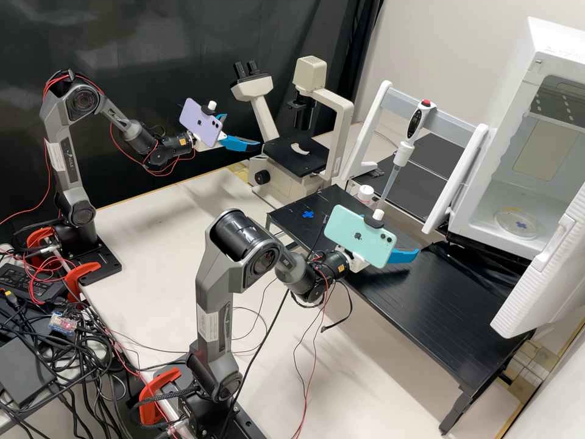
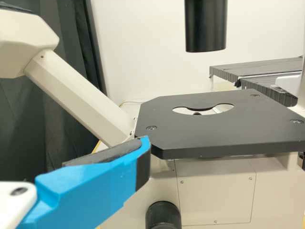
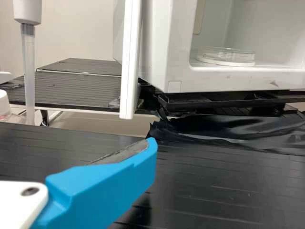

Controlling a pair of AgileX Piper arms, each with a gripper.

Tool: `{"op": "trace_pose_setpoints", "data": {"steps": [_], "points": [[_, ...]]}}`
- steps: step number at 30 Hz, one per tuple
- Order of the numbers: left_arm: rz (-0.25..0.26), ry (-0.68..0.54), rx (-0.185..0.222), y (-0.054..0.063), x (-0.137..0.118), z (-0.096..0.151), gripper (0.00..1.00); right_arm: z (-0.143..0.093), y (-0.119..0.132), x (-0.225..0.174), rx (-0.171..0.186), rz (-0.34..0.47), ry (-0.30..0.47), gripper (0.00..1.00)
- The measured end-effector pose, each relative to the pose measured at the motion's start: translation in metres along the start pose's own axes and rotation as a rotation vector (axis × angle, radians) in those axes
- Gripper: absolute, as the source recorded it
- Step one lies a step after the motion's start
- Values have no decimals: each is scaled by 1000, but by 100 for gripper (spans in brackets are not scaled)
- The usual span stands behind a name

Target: Move the petri dish to the microscope

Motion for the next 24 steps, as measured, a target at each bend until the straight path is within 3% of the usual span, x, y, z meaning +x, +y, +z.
{"op": "trace_pose_setpoints", "data": {"steps": [13,24], "points": [[0,0,0,0,0,0,100,6,5,0,3,13,-15,100],[0,0,0,0,0,0,100,38,41,8,115,96,-68,100]]}}
